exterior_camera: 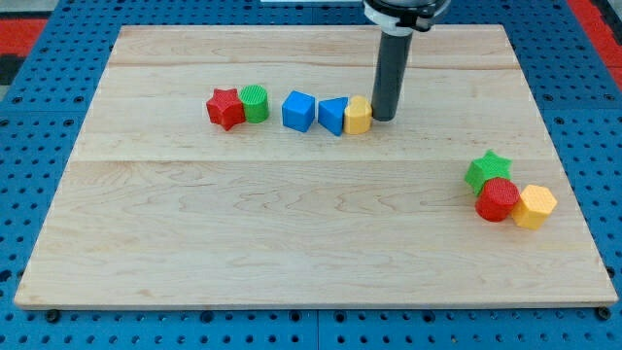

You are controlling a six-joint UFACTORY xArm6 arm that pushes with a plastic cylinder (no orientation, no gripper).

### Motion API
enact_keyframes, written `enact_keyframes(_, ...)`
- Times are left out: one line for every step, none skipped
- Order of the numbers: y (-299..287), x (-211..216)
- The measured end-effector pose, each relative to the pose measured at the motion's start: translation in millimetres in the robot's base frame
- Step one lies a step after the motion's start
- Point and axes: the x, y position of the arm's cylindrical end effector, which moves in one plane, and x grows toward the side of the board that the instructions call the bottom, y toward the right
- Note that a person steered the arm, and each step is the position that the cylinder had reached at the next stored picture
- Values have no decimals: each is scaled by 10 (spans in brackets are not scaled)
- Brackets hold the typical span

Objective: Push the green star towards the center of the board

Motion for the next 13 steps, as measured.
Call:
enact_keyframes(-18, 0)
enact_keyframes(399, 7)
enact_keyframes(952, 163)
enact_keyframes(1515, 526)
enact_keyframes(1893, 870)
enact_keyframes(1887, 1046)
enact_keyframes(1501, 1046)
enact_keyframes(1038, 1046)
enact_keyframes(548, 1046)
enact_keyframes(8, 1046)
enact_keyframes(-311, 1046)
enact_keyframes(-177, 1046)
enact_keyframes(238, 1037)
